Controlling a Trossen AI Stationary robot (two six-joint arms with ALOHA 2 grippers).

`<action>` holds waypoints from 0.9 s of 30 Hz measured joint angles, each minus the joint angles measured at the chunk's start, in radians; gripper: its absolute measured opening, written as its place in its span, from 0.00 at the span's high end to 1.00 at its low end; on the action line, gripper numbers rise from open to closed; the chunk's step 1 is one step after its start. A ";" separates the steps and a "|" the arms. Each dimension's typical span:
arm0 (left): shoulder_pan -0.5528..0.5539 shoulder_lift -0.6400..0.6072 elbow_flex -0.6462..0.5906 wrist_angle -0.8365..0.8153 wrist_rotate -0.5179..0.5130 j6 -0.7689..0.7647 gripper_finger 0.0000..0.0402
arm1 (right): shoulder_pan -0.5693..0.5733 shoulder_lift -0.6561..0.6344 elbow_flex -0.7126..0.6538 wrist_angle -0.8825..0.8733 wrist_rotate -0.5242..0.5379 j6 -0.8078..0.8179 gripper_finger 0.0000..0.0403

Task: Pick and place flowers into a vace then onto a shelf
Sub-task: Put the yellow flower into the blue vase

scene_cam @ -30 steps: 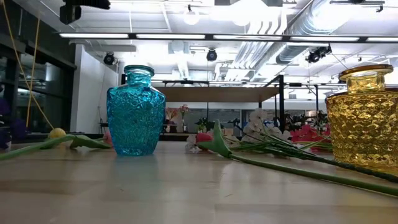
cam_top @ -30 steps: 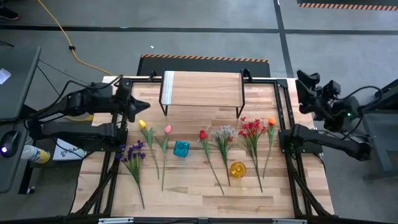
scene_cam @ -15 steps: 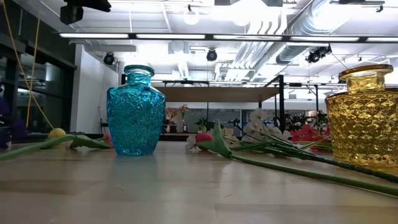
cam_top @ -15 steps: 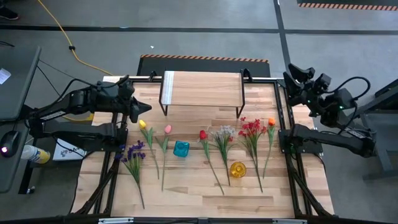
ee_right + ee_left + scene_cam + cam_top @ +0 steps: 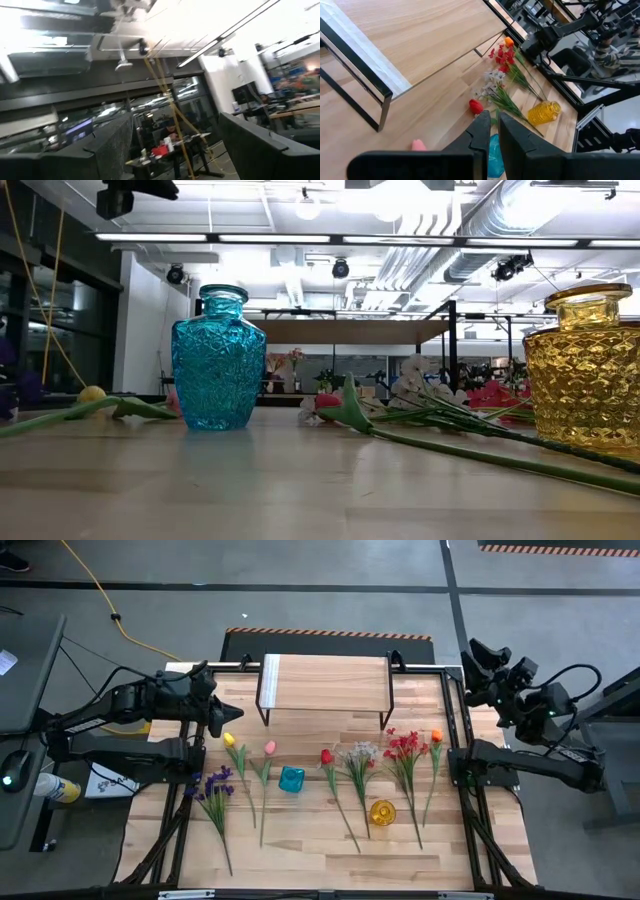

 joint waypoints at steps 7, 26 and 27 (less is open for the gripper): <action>0.000 0.000 0.000 -0.076 0.000 -0.004 0.82 | 0.000 -0.002 0.000 0.030 0.210 0.000 0.29; 0.000 0.000 0.000 -0.395 0.053 -0.268 0.82 | 0.000 -0.002 0.000 0.013 0.144 -0.052 0.29; 0.000 0.000 0.000 -0.403 0.064 -0.287 0.82 | 0.000 -0.002 0.000 0.008 0.141 -0.053 0.29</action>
